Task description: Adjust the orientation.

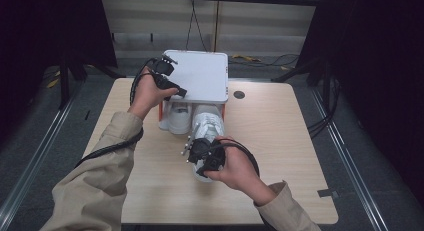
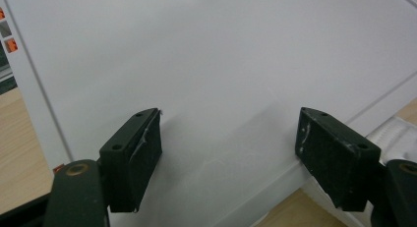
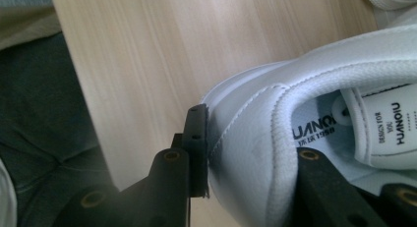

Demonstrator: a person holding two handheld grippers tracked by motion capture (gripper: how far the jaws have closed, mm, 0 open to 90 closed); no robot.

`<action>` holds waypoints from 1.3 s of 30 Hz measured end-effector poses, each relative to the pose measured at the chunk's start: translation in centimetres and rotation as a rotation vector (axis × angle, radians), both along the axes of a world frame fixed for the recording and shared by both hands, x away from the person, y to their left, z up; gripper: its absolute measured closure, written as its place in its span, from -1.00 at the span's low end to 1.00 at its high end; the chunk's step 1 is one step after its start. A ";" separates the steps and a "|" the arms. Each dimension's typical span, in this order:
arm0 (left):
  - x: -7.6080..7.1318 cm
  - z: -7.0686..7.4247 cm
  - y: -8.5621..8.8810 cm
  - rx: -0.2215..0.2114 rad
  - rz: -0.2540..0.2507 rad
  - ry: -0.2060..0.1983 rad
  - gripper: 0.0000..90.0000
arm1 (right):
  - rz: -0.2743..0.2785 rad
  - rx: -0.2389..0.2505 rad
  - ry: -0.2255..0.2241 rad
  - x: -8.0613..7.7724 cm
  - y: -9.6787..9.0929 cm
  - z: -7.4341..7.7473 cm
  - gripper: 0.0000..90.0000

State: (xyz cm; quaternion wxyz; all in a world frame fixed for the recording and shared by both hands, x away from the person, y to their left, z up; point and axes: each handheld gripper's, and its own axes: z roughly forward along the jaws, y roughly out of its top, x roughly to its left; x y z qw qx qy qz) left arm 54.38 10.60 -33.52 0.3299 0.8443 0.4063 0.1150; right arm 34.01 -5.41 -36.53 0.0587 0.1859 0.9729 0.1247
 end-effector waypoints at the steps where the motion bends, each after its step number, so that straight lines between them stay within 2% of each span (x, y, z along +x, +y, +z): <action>1: 0.0 0.0 0.0 -0.001 -0.001 -0.001 -0.44 | -0.005 0.000 -0.006 0.4 0.1 -0.2 0.57; 5: 0.0 -0.1 0.1 -0.008 -0.004 -0.006 -0.43 | -0.006 -0.024 -0.012 1.9 0.4 -1.2 0.57; 8: 0.0 -0.1 0.2 -0.012 -0.013 -0.011 -0.41 | 0.015 -0.020 -0.029 3.2 0.6 -1.8 0.56; 15: 0.1 -0.1 0.2 -0.010 -0.019 -0.005 -0.40 | 0.025 -0.030 -0.036 6.3 0.6 -4.1 0.54; 18: 0.2 0.0 0.2 -0.006 -0.026 -0.002 -0.40 | 0.056 -0.048 -0.071 7.3 0.8 -4.7 0.54; 22: 0.2 0.0 0.2 -0.006 -0.028 -0.003 -0.40 | 0.038 -0.021 -0.065 8.9 0.9 -4.6 0.53; 26: 0.1 -0.1 0.4 -0.008 -0.040 -0.013 -0.40 | 0.056 -0.033 -0.075 10.6 1.1 -4.8 0.51; 32: 0.2 -0.1 0.3 -0.010 -0.041 -0.009 -0.40 | 0.018 0.027 -0.075 13.3 1.1 -4.8 0.46; 36: 0.2 -0.1 0.3 -0.014 -0.042 -0.012 -0.40 | 0.022 -0.012 -0.130 13.1 1.5 -4.8 0.28; 37: 0.2 -0.1 0.4 -0.009 -0.048 -0.012 -0.40 | 0.005 -0.003 -0.138 12.9 1.4 -4.7 0.14; 39: 0.1 -0.2 0.3 -0.017 -0.041 -0.017 -0.40 | -0.023 0.032 -0.147 12.7 0.8 -4.2 -0.02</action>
